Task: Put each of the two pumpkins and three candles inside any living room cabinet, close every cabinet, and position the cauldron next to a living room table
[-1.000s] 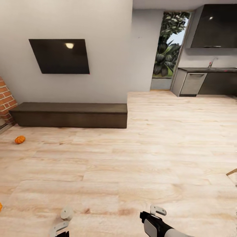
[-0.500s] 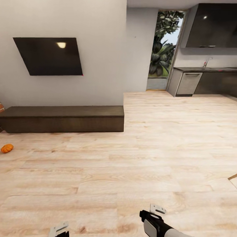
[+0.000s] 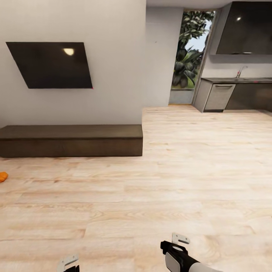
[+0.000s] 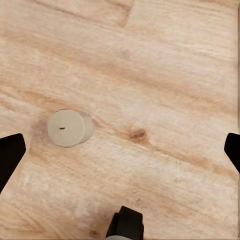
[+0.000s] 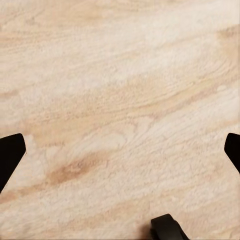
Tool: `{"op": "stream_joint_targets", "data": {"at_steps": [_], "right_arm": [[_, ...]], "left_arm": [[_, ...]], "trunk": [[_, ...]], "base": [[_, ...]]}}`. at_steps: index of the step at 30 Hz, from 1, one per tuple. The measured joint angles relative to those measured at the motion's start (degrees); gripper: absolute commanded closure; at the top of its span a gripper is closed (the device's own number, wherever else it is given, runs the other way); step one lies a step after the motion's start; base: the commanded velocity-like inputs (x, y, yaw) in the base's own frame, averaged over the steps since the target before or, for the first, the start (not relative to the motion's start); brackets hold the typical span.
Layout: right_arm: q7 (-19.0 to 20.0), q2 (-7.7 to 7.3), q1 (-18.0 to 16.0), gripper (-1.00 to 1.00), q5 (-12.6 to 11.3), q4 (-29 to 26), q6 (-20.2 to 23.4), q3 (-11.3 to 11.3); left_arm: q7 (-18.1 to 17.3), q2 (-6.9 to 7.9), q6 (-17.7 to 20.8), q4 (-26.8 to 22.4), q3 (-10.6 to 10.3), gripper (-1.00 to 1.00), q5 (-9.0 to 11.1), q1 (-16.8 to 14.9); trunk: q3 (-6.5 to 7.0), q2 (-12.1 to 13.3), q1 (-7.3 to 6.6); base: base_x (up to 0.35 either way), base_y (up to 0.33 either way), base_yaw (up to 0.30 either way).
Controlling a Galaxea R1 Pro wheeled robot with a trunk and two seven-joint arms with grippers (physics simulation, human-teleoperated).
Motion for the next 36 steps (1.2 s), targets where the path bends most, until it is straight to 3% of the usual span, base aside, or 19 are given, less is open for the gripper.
{"op": "stream_joint_targets", "data": {"at_steps": [36], "right_arm": [[-0.01, -0.02, 0.00, -1.00, -0.16, 0.03, -1.24, -0.07]], "left_arm": [[0.00, -0.07, 0.00, 0.00, -0.02, -1.00, 0.00, 0.00]], "trunk": [[0.00, 0.00, 0.00]], "base": [[0.331, 0.000, 0.000]]}}
